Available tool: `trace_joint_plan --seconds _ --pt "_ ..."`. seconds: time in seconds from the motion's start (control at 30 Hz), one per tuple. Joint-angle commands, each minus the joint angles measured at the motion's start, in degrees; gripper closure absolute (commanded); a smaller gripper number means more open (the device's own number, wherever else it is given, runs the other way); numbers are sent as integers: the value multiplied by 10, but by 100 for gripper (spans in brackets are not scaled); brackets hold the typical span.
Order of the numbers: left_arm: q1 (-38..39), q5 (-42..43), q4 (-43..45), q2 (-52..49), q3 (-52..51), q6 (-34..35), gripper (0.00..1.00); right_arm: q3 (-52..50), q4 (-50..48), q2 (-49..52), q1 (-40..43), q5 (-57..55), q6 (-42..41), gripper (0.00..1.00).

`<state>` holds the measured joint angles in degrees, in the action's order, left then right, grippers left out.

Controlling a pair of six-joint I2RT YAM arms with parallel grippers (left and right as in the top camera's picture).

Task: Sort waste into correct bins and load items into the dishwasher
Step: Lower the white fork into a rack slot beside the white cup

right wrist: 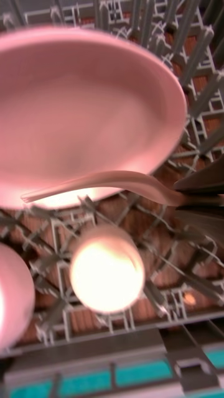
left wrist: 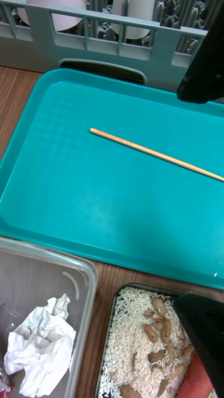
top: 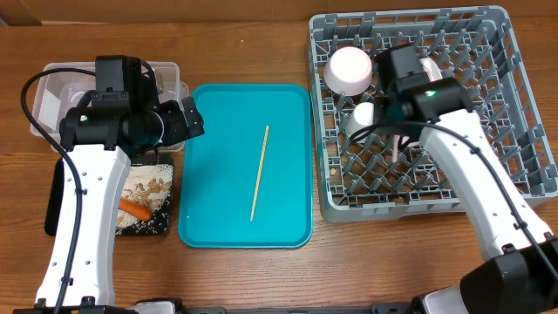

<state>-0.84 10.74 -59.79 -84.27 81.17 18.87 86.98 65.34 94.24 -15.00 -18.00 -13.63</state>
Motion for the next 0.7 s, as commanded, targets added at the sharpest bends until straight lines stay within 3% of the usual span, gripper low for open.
trace_joint_plan --seconds 0.0,0.67 --pt "1 2 0 11 14 -5 0 -5 -18 -6 18 16 17 96" --pt "1 2 0 11 14 -5 0 -68 -85 -2 26 18 20 96"
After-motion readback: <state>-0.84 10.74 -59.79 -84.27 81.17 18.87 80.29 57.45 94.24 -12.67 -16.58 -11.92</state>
